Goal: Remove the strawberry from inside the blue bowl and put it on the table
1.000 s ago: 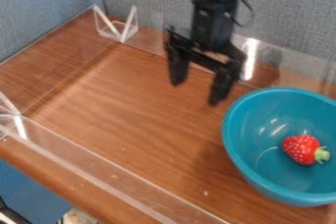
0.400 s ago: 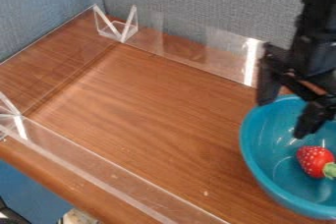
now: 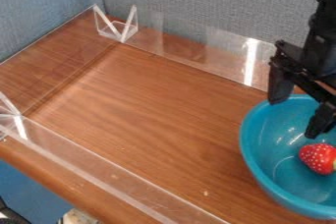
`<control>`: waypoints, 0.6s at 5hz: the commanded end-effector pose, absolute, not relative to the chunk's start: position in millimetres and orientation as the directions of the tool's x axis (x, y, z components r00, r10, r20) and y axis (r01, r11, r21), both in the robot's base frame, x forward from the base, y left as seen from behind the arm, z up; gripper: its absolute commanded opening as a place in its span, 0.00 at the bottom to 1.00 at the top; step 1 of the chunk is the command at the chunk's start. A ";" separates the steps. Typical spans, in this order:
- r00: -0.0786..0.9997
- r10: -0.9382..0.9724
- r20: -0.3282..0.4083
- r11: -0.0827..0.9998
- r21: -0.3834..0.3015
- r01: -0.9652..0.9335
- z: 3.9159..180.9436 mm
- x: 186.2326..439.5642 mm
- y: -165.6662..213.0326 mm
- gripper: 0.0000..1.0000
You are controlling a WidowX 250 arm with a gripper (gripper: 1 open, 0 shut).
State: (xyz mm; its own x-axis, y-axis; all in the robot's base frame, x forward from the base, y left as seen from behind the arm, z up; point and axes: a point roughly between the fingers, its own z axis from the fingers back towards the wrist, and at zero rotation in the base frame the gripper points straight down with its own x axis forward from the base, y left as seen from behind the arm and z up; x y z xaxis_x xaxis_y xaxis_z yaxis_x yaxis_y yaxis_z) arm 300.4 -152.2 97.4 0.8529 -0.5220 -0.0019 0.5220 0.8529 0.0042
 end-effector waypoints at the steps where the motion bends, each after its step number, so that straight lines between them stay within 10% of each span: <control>1: 0.853 -0.516 0.081 0.856 0.012 0.517 106.5 310.9 -164.8 1.00; 3: 0.807 -0.579 0.112 0.813 0.018 0.581 98.1 309.0 -170.2 1.00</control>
